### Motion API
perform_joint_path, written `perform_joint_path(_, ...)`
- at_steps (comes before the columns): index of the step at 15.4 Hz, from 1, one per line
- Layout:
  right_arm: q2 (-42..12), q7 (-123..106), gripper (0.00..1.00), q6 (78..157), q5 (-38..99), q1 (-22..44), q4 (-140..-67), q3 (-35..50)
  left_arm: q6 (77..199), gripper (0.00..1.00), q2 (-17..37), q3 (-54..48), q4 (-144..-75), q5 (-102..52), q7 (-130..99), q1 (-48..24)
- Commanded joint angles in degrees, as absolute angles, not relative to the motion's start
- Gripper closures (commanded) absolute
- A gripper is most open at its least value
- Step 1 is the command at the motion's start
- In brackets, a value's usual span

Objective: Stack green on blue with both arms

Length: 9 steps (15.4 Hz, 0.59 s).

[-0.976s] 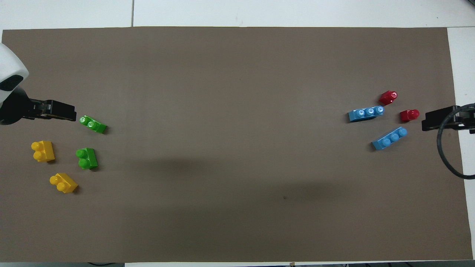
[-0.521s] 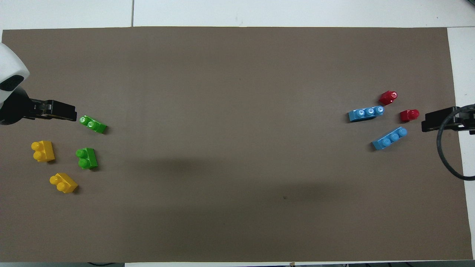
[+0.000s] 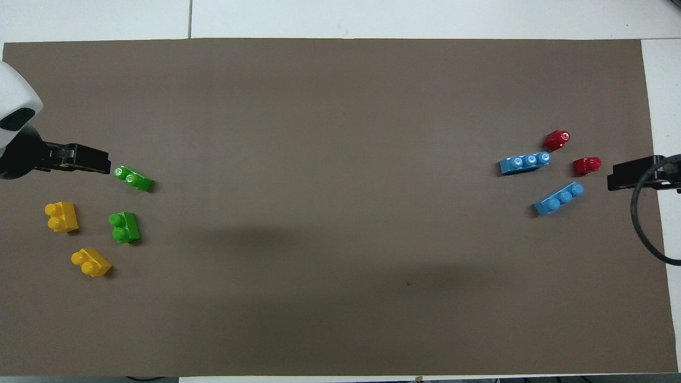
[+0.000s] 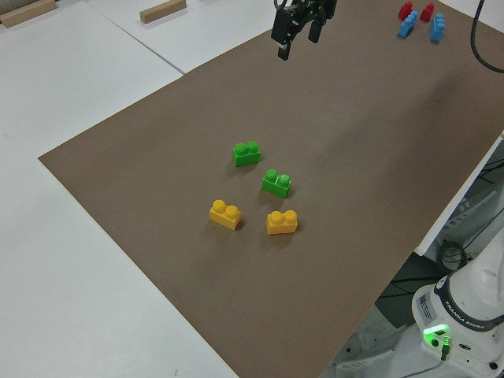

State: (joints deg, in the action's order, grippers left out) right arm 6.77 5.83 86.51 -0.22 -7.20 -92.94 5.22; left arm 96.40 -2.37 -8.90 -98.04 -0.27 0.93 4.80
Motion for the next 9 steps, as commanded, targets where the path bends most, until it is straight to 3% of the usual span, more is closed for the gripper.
perform_joint_path(1,7.8,12.2,0.0,87.7,1.1,-9.7,-94.4,5.4,96.7,0.0,-5.2,-8.5,-101.4,-1.1,-2.2,4.9)
perform_joint_path(9,7.1,47.7,0.0,88.2,7.8,-12.2,-97.2,5.4,102.6,0.0,-9.1,-8.4,-110.4,-1.1,-29.2,4.9)
